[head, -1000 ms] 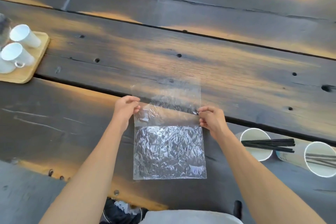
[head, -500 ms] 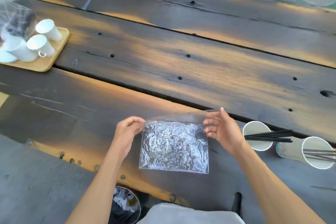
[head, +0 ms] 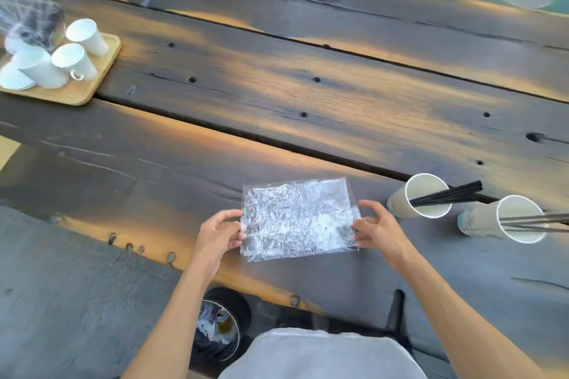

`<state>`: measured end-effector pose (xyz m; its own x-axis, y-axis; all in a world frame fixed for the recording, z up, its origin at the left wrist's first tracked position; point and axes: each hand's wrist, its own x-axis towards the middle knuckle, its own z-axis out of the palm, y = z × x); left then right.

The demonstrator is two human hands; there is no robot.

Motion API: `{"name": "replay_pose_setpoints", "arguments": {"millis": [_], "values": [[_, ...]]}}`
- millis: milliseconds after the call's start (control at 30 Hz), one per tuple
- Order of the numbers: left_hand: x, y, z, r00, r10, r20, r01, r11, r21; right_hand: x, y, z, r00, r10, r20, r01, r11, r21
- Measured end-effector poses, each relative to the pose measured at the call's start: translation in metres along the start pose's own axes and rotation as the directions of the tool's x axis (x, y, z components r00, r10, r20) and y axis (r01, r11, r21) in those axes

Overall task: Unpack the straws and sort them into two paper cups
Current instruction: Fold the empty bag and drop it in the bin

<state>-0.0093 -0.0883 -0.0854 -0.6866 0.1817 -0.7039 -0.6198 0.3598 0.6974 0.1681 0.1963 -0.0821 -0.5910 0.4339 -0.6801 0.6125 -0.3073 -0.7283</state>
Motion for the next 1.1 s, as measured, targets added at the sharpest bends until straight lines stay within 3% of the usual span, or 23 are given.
{"name": "replay_pose_setpoints", "arguments": {"millis": [367,467,533,567,700,800,967,1100], "values": [[-0.007,-0.035,0.0,0.996,-0.086,-0.013,0.085,0.996,-0.025,-0.003,0.029,-0.002,0.989,0.052,-0.14,-0.056,0.998,-0.024],[-0.014,-0.04,0.005,0.987,0.051,-0.15,-0.019,0.979,0.205,-0.004,0.033,0.0,0.961,-0.054,-0.273,0.005,0.984,-0.178],[-0.02,-0.043,0.015,0.963,0.186,-0.197,-0.108,0.931,0.35,-0.008,0.033,0.013,0.952,-0.093,-0.291,0.049,0.987,-0.154],[-0.023,-0.044,0.024,0.967,0.206,-0.149,-0.14,0.92,0.367,-0.01,0.034,0.025,0.965,-0.077,-0.249,0.057,0.995,-0.088],[-0.037,-0.045,0.071,0.975,0.057,0.216,-0.118,0.952,0.281,-0.015,0.043,0.083,0.997,0.029,0.073,-0.023,0.997,-0.076],[-0.031,-0.056,0.087,0.974,-0.047,0.221,0.007,0.984,0.177,-0.01,0.051,0.104,0.982,0.114,0.153,-0.103,0.991,-0.081],[-0.017,-0.068,0.058,0.977,-0.204,0.059,0.212,0.957,-0.197,0.01,0.055,0.07,0.975,0.213,-0.057,-0.203,0.968,0.148],[-0.012,-0.068,0.03,0.968,-0.247,0.045,0.249,0.929,-0.275,0.013,0.048,0.033,0.95,0.217,-0.224,-0.17,0.962,0.212]]}}
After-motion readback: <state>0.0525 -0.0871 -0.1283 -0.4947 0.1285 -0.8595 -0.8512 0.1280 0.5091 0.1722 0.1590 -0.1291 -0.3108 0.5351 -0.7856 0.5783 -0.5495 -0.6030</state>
